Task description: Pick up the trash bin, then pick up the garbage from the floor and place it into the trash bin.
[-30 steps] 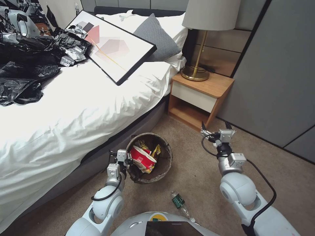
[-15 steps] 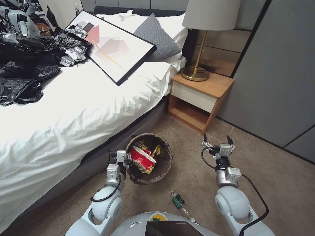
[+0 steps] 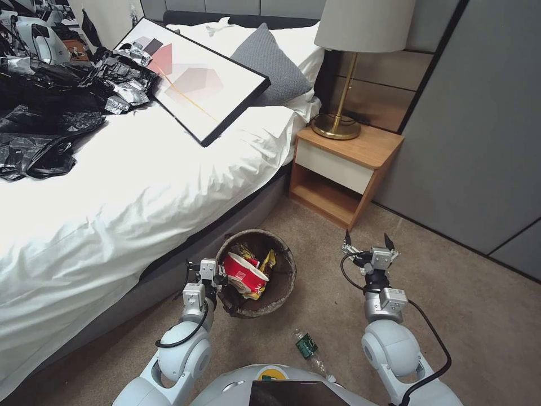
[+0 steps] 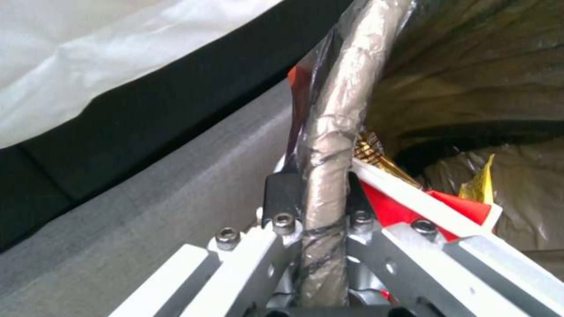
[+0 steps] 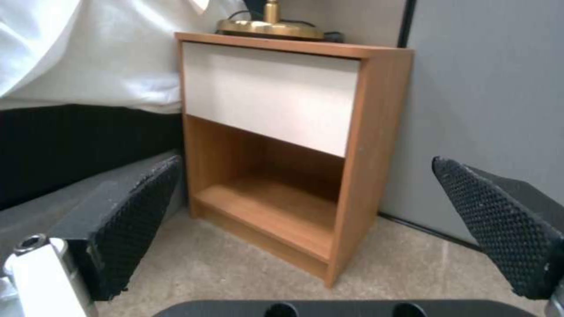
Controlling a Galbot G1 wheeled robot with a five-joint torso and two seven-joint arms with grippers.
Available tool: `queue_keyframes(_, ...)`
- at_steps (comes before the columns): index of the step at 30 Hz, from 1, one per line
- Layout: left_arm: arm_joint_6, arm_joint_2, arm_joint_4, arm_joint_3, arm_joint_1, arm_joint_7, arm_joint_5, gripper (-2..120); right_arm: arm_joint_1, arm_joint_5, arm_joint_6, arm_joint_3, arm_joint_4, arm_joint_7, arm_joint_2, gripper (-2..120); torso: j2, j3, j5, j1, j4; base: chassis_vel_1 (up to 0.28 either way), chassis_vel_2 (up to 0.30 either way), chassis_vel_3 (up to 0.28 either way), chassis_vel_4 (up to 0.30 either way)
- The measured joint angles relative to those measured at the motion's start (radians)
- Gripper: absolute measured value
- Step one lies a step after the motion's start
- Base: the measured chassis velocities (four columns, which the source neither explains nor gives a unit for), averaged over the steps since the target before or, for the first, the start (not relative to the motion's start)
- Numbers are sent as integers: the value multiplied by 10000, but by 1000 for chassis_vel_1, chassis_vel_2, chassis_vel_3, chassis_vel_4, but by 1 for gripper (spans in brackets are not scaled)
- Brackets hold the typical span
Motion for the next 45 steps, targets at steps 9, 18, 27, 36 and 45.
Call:
queue_keyframes(9,10,-33,-28,-29,15,-1,-7,0,173,0,-92,-152,-38,37,-6,100,0,0,1,0,0,41,36,42,42)
queue_keyframes(18,15,-127,-76,-49,87,15,20,0,245,33,-156,-238,-41,68,-57,100,0,0,1,0,0,83,76,85,79)
queue_keyframes(27,17,-150,-109,-50,137,41,34,0,292,59,-181,-259,-28,102,-87,100,0,0,0,0,-2,77,80,88,79)
queue_keyframes(36,21,-159,-107,-43,119,66,32,0,386,82,-242,-281,-25,180,-83,100,0,0,-4,0,-2,73,82,80,76)
queue_keyframes(45,12,-150,-63,-38,96,67,137,0,429,89,-280,-308,-23,294,-31,100,0,0,-1,0,2,40,47,42,42)
